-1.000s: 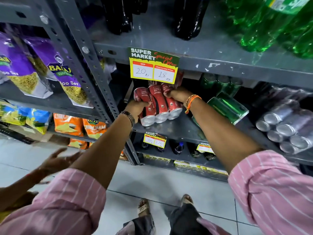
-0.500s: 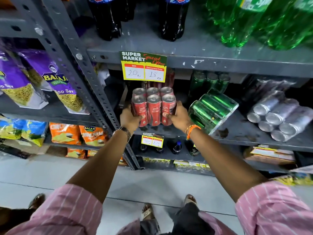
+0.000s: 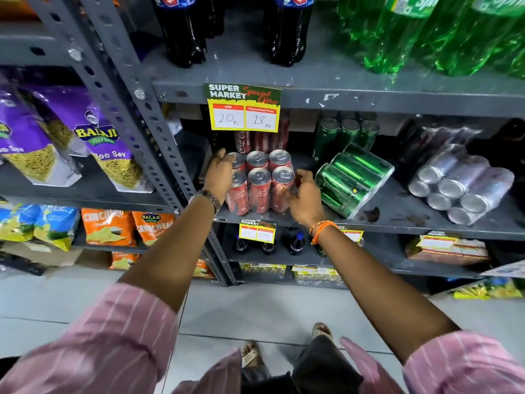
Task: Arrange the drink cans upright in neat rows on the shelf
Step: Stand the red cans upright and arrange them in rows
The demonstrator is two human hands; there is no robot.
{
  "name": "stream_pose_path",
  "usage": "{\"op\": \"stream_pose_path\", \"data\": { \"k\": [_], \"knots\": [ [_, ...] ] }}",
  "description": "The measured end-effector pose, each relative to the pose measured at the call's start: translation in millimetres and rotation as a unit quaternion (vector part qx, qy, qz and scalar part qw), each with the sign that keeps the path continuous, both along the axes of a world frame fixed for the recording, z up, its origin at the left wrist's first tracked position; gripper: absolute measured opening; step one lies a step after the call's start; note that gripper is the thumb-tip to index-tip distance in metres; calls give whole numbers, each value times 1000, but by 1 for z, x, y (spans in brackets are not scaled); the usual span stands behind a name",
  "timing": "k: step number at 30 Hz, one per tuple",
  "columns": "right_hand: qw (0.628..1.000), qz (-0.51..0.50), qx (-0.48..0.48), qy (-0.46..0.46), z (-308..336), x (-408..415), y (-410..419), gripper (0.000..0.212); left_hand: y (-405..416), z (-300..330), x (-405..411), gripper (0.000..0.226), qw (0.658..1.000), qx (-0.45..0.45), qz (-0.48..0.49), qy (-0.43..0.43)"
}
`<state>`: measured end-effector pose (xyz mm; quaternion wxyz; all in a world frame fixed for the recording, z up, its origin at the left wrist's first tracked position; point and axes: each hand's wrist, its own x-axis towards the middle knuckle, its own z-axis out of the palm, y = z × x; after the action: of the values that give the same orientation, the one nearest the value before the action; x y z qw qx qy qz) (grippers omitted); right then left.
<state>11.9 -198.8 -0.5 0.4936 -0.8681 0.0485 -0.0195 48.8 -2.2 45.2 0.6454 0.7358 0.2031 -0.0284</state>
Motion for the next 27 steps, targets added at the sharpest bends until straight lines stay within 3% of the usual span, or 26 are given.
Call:
{"op": "stream_pose_path", "data": {
  "k": [4, 13, 22, 25, 27],
  "knots": [
    [998, -25, -51, -25, -1, 1, 8, 42, -7, 11, 15, 31, 995, 75, -70, -15],
    [997, -39, -62, -27, 9, 23, 8, 29, 5, -12, 19, 57, 995, 86, -38, 25],
    [996, 8, -90, 2, 37, 63, -1, 32, -4, -4, -13, 12, 990, 133, -48, -9],
    [997, -16, -69, -7, 36, 53, 0, 30, -4, 12, 5, 27, 982, 176, -76, 0],
    [996, -41, -43, -61, 28, 34, 8, 26, -9, 25, 24, 27, 965, 222, -135, -24]
  ]
}}
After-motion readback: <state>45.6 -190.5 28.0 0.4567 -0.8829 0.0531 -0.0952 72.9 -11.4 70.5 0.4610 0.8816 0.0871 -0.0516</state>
